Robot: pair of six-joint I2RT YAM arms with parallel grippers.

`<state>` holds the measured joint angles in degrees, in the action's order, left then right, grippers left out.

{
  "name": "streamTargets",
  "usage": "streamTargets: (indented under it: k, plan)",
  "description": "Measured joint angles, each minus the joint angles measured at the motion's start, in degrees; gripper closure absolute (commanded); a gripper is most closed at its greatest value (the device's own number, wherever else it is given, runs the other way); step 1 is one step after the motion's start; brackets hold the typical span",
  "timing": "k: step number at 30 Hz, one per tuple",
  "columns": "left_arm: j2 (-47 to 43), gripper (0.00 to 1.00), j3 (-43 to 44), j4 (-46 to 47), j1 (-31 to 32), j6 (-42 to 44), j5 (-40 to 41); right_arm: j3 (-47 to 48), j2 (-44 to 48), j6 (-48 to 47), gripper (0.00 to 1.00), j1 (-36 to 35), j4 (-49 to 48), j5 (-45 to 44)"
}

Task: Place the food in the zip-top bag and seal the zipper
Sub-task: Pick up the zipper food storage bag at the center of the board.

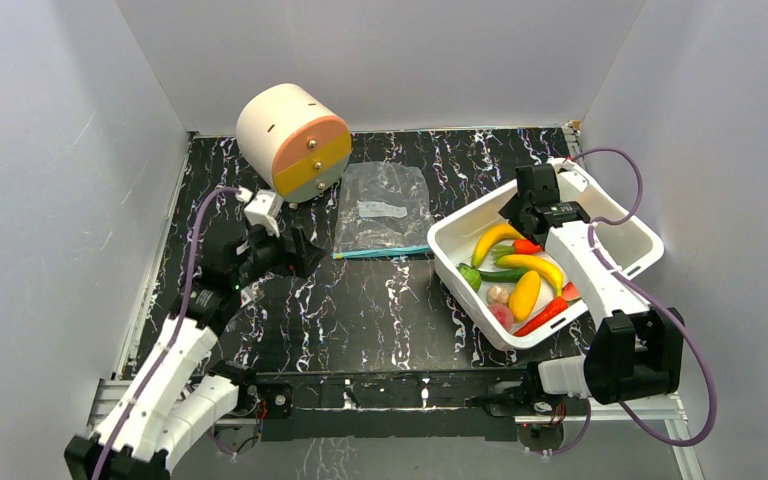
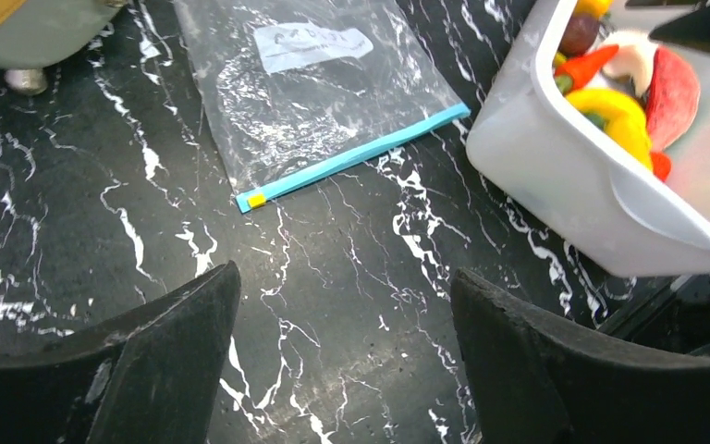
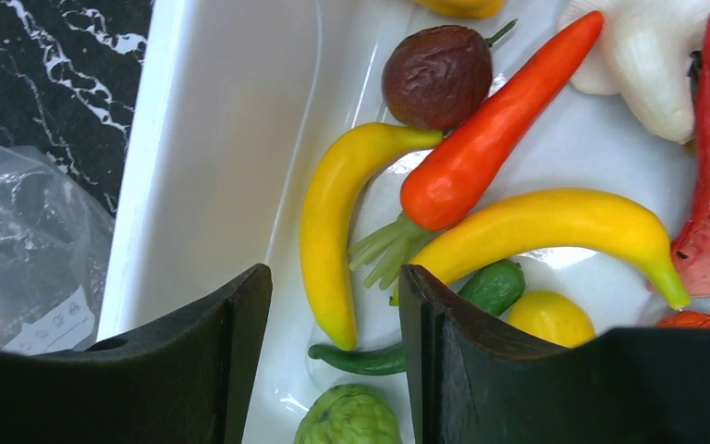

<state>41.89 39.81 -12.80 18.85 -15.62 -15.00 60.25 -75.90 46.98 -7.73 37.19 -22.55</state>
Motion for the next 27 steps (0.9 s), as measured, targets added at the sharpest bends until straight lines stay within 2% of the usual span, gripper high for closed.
streamTargets:
  k: [2, 4, 8, 11, 18, 27]
  plan:
    - [4.2, 0.32, 1.4, 0.9, 0.0, 1.7, -2.1, -0.2, 0.3, -0.2, 0.47, 0.0, -0.7, 1.3]
    - [10.0, 0.35, 4.2, 1.6, 0.0, 4.1, -4.4, -0.2, 1.0, -0.7, 0.44, 0.0, -1.8, 2.8]
    - [21.6, 0.33, 9.2, 3.3, 0.7, 9.7, -6.9, -0.2, 3.3, -2.8, 0.29, 0.0, -3.2, 5.9]
    - [26.4, 0.32, 10.8, 4.5, 1.7, 14.0, -8.0, -0.1, 5.2, -4.5, 0.17, 0.0, -3.2, 8.0]
    - [35.6, 0.33, 13.3, 8.9, 7.4, 28.5, -9.6, -0.1, 10.4, -8.3, 0.02, 0.0, -3.8, 12.0]
    - [47.3, 0.41, 12.5, 14.2, 12.1, 45.9, -9.7, -0.1, 15.7, -10.5, 0.02, 0.0, -5.8, 17.7]
